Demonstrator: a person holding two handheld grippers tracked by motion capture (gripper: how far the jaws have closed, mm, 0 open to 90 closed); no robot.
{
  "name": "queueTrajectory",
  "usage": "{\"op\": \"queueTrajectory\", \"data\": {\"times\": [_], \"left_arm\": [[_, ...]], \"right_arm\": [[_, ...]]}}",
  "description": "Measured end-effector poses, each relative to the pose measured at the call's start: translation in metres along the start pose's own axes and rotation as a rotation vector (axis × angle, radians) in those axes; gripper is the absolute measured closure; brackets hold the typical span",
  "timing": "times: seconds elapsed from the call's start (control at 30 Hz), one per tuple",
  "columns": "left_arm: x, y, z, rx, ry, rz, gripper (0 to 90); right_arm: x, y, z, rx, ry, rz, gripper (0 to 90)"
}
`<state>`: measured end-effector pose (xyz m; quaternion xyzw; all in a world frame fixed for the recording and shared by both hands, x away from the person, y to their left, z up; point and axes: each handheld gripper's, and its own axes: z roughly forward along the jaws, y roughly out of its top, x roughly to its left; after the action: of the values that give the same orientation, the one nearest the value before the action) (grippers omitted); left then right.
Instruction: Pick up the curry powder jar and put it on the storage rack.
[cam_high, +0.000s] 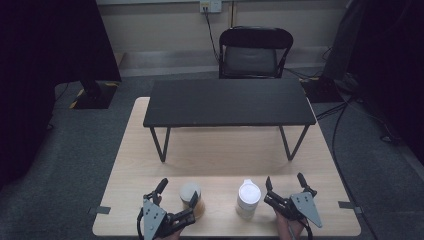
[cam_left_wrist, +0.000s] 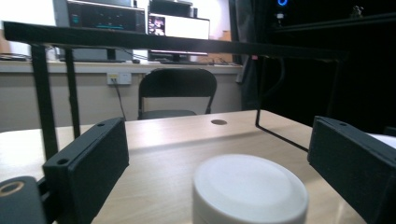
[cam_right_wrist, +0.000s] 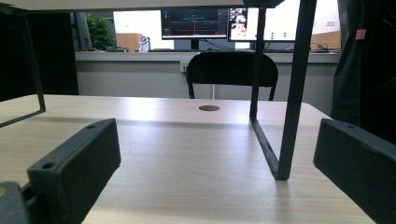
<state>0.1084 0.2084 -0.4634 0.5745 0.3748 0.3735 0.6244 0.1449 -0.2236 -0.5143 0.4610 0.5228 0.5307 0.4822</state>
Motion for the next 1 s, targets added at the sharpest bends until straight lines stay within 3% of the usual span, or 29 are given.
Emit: {"op": "queueTrajectory", "data": {"times": [0.43,1.0], "left_arm": [[-0.004,-0.014,0.004,0.059,-0.028,0.008,12.3],[0.003,-0.026,0.009,0.081,-0.055,-0.007,24.4]], "right_arm": [[0.0,0.0,0.0,0.0,0.0,0.0,0.0],[0.001,0.0,0.0,-0.001,-0.003,0.0,0.0]]}}
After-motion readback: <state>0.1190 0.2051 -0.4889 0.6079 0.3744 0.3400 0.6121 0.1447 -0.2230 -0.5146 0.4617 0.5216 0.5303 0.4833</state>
